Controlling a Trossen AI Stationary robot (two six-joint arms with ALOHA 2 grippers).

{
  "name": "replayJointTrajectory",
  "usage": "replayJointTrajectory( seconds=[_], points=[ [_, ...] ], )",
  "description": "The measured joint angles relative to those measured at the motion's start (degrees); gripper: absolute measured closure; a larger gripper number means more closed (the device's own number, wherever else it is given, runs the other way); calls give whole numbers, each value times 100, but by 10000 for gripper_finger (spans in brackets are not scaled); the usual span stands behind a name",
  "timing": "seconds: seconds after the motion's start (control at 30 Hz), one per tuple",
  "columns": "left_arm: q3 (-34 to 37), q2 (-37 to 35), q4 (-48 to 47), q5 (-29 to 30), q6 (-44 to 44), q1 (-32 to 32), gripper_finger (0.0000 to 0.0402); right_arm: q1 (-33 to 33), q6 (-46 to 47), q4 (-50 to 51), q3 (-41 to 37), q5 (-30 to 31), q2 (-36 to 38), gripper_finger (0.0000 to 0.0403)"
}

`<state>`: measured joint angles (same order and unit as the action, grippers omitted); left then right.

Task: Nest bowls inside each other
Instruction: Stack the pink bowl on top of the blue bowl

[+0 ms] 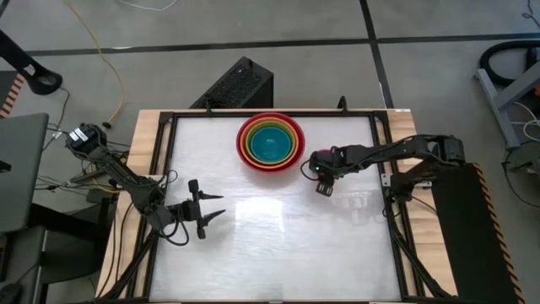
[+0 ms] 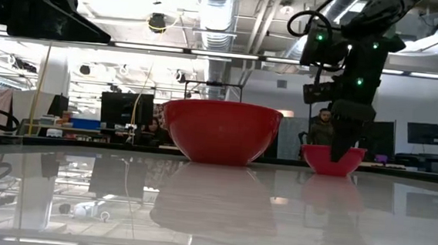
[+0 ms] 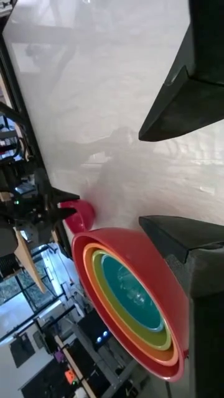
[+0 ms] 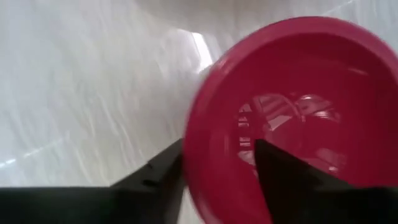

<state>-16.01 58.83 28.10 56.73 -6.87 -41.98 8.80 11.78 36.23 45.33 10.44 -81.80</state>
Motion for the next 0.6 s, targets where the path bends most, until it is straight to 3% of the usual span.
replayJointTrajectory(
  seconds=[0.23, 0.4, 0.6],
  points=[
    [0, 0, 0, -3, 2, 0, 206, -2, -341, -24, 7, -71, 2, 376],
    [0, 0, 0, -7, 44, 0, 206, 0, -430, 608, 513, 125, -9, 379],
    [0, 0, -2, -7, 55, 0, 206, -35, -624, 1778, 1834, 825, -9, 385]
  ],
)
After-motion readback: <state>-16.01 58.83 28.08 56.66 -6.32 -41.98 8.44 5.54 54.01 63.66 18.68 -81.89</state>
